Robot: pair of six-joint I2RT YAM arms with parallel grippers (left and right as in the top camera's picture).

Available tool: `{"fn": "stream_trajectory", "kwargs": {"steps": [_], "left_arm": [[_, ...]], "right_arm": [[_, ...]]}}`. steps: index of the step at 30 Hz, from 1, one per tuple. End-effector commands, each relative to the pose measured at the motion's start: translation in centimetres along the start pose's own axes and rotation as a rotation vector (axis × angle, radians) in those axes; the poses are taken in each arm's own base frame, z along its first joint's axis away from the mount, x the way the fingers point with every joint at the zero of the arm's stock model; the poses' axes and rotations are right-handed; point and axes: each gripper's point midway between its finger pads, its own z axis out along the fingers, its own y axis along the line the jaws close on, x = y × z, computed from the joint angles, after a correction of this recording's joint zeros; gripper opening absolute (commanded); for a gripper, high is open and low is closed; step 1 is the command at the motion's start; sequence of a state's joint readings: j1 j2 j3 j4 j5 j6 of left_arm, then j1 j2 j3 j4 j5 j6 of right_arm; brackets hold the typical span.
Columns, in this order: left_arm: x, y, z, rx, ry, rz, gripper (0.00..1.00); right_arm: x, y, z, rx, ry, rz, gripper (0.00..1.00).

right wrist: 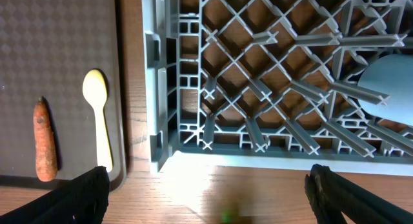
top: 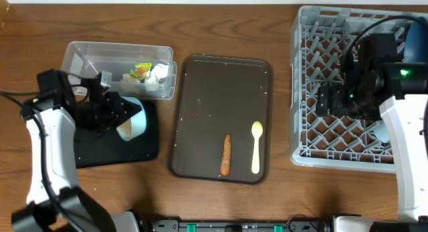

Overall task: Sort waste into correct bins and load items into the dishwasher rack
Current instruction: 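Tip the rice bowl over the black tray to dump the rice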

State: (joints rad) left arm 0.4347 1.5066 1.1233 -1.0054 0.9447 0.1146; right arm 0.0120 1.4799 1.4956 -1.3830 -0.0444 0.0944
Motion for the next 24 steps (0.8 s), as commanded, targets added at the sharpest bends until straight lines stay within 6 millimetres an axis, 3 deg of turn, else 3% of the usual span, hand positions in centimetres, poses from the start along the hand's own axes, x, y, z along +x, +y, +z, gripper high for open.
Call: {"fn": "stream_trajectory", "kwargs": {"steps": [1,14,20,24], "left_arm": [[-0.1,-1.7,-0.2,0.253,-0.025,0.039,0.06],[-2.1,0.6,-2.6,0.57,-0.178,-0.158,0.06],[-2.6,2.3,-3.2,0.592,-0.166,-0.367,0.06],[-2.8,2.7,-3.6,0.594,-0.176,-0.4,0.06]], "right_arm": [[0.1,-0.3,-0.1,0.011,-0.005,-0.001,0.96],[0.1,-0.3,-0.1,0.011,-0.005,-0.001,0.96],[0.1,-0.3,-0.1,0.011,-0.005,-0.001,0.96],[0.1,-0.3,-0.1,0.011,-0.004,-0.001,0.96]]}}
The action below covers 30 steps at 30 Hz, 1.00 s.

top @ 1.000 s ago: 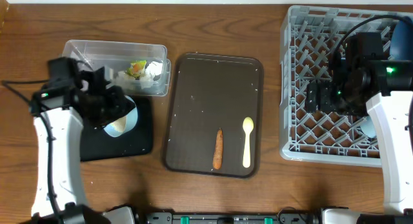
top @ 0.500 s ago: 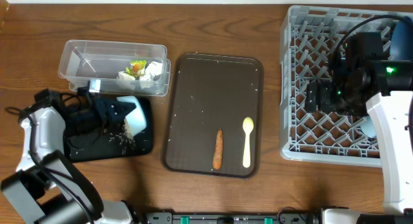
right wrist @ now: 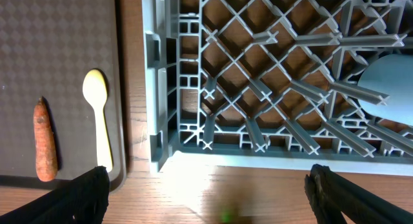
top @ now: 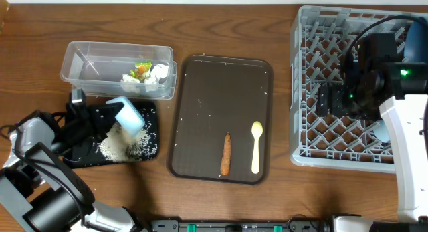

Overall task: Sort waste into correct bins and load items into the dishwasher rack
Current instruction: 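Tip the rice bowl over the black tray to dump the rice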

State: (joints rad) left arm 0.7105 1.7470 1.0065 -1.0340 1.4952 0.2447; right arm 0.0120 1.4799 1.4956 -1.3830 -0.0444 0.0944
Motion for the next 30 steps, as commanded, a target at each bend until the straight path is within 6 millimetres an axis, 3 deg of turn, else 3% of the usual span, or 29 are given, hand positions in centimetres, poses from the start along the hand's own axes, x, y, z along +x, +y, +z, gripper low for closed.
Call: {"fn": "stream_trajectory", "kwargs": {"steps": [1,11,17,19,22,27,30], "left_arm": [[-0.3,-0.5,-0.4,0.044,-0.021,-0.062,0.06],[-0.4,-0.3,-0.5,0.035,-0.023,-0.063,0.06],[-0.3,3.1,-0.7,-0.159,-0.009,-0.114,0.06],[-0.5,2.0,-0.6,-0.098,-0.014,-0.1,0.06],[-0.7,-1.1,-0.5,0.079,-0.034,0.02,0.06],[-0.9,0.8,-0.5,-0.029,-0.023,0.01,0.06],[-0.7,-1.1,-0.5,0.08,-0.034,0.015,0.06]], "right_arm": [[0.1,-0.3,-0.1,0.011,-0.004,-0.001,0.96],[0.1,-0.3,-0.1,0.011,-0.004,-0.001,0.96],[0.1,-0.3,-0.1,0.011,-0.003,-0.001,0.96],[0.1,-0.3,-0.1,0.011,-0.004,-0.001,0.96],[0.1,-0.3,-0.1,0.011,-0.003,-0.001,0.96],[0.4,-0.4,-0.1,0.012,0.007,-0.001,0.96],[0.4,-0.4,-0.1,0.012,0.006,-0.001,0.96]]}}
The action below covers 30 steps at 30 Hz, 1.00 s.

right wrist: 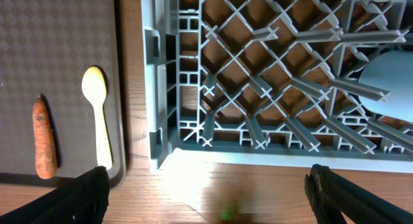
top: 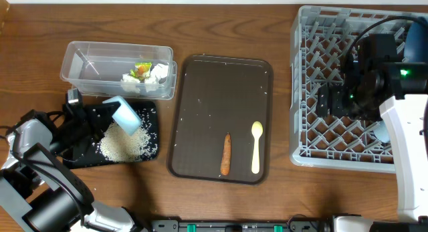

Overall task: Sort waste into correct bins and load items into the dishwasher rack
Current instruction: 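Tip the rice bowl over the black tray to dump the rice, then carry the empty bowl with the left gripper and set it on the brown tray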

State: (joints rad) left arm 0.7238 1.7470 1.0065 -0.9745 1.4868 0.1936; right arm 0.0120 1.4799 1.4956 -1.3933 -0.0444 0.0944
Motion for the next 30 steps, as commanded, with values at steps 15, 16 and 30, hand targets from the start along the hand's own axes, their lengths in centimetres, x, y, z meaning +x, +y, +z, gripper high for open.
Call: {"fn": "stream_trajectory", "kwargs": {"steps": [15,16,30], "left_arm": [[-0.1,-1.6,-0.5,0.087,-0.023,-0.018,0.06],[-0.2,-1.5,-0.5,0.083,-0.024,-0.005,0.06],[1.8,-0.9,0.2,0.011,0.026,-0.002,0.06]], "right_arm": [[0.2,-0.3,-0.1,0.011,-0.001,-0.001,0.96],[0.2,-0.3,-0.1,0.011,-0.001,-0.001,0.96],[0.2,-0.4,-0.1,0.012,-0.001,-0.001,0.96]]}}
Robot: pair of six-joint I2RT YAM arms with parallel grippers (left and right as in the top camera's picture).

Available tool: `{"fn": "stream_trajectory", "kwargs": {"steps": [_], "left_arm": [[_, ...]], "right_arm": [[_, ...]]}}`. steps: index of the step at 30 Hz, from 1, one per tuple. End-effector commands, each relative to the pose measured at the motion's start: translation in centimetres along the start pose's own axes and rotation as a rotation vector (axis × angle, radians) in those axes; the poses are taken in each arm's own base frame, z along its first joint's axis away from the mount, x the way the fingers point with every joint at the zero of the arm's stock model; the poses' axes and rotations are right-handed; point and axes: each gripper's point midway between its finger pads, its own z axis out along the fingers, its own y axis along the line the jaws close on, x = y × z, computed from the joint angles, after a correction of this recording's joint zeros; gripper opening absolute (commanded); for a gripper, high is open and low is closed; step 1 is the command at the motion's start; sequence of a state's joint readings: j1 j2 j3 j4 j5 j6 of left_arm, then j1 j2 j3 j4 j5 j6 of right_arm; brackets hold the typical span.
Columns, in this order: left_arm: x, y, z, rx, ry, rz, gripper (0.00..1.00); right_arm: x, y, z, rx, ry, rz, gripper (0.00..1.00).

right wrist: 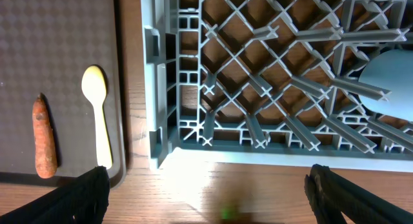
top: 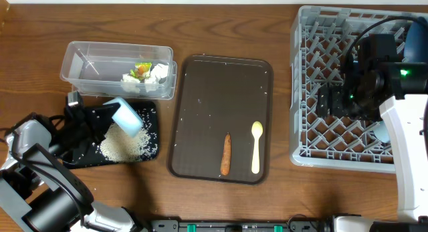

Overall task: Sort waste into correct bins and load items into the dishwasher rack
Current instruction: 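Carry the empty bowl with the left gripper and set it on the brown tray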

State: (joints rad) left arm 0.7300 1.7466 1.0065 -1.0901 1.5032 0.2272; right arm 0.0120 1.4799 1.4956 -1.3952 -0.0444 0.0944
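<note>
My left gripper (top: 107,117) is shut on a light blue cup (top: 126,116), held tipped mouth-down over the black tray (top: 85,154). A pile of white rice (top: 124,142) lies on that tray under the cup. On the brown tray (top: 214,85) lie a carrot (top: 226,154) and a pale yellow spoon (top: 256,146), both also in the right wrist view: carrot (right wrist: 44,137), spoon (right wrist: 99,111). My right gripper (right wrist: 208,198) hangs open and empty over the near edge of the grey dishwasher rack (right wrist: 258,75).
A clear plastic bin (top: 100,61) holding food scraps and crumpled paper stands behind the black tray. A light blue dish (right wrist: 389,75) sits in the rack's right side. Bare wooden table runs along the front edge.
Hardly anything differs. My left gripper holds the tipped cup over the rice in the same spot, and my right gripper stays open over the rack's near edge.
At first my left gripper held the cup, rice inside, tilted over the bare black tray. Then the cup was tipped further and rice lay on the tray. The pile was a little wider a moment later and stands so now. The right arm stayed over the rack.
</note>
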Motion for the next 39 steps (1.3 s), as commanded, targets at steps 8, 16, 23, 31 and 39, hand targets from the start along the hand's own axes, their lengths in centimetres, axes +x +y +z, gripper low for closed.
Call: {"fn": "stream_trajectory", "kwargs": {"steps": [8,16,23,31,39], "left_arm": [[5.4,-0.5,3.0,-0.21,0.187,0.286,0.06],[7.8,0.8,7.7,-0.59,0.297,0.48,0.06],[10.6,2.6,14.0,-0.729,0.378,0.719,0.06],[13.7,4.5,20.7,-0.785,0.396,0.989,0.07],[15.8,7.4,24.5,-0.795,0.433,1.081,0.13]], "right_arm": [[0.1,-0.3,-0.1,0.011,-0.005,-0.001,0.96],[0.1,-0.3,-0.1,0.011,-0.006,-0.001,0.96],[0.1,-0.3,-0.1,0.011,-0.006,-0.001,0.96],[0.1,-0.3,-0.1,0.011,-0.005,-0.001,0.96],[0.1,-0.3,-0.1,0.011,-0.005,-0.001,0.97]]}}
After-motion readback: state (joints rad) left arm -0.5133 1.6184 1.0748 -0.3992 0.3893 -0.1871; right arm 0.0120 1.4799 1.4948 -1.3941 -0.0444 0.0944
